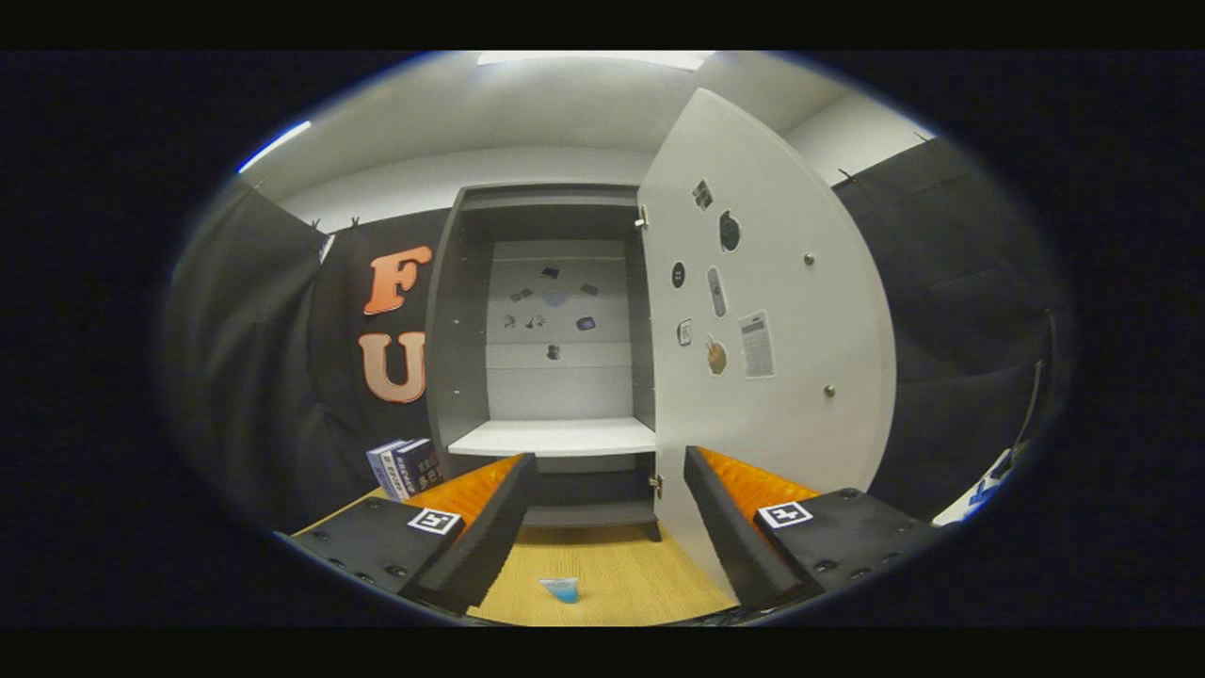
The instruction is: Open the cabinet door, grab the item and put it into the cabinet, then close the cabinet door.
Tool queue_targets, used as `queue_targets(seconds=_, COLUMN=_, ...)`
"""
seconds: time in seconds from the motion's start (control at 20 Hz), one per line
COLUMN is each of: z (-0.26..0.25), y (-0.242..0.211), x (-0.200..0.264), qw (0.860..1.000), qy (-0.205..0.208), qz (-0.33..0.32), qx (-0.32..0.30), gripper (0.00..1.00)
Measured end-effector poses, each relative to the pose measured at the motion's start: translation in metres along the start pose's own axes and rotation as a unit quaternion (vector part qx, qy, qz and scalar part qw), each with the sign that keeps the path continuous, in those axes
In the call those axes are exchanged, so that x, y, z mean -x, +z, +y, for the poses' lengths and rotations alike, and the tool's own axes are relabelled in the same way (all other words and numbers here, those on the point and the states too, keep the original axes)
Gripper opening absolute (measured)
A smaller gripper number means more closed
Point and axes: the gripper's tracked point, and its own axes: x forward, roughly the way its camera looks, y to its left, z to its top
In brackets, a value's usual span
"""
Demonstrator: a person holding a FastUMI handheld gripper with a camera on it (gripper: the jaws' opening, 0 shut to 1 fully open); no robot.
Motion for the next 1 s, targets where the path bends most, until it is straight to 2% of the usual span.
queue_targets(seconds=0.2, z=0.010, y=-0.028, x=-0.005, qw=1.000, qy=0.013, qz=0.010, qx=0.002, gripper=0.99)
queue_targets(seconds=0.55, z=0.044, y=-0.096, x=-0.006, qw=0.995, qy=0.066, qz=0.066, qx=-0.035, gripper=0.99)
queue_targets(seconds=1.0, z=0.051, y=-0.159, x=-0.015, qw=0.993, qy=0.065, qz=0.091, qx=-0.045, gripper=0.99)
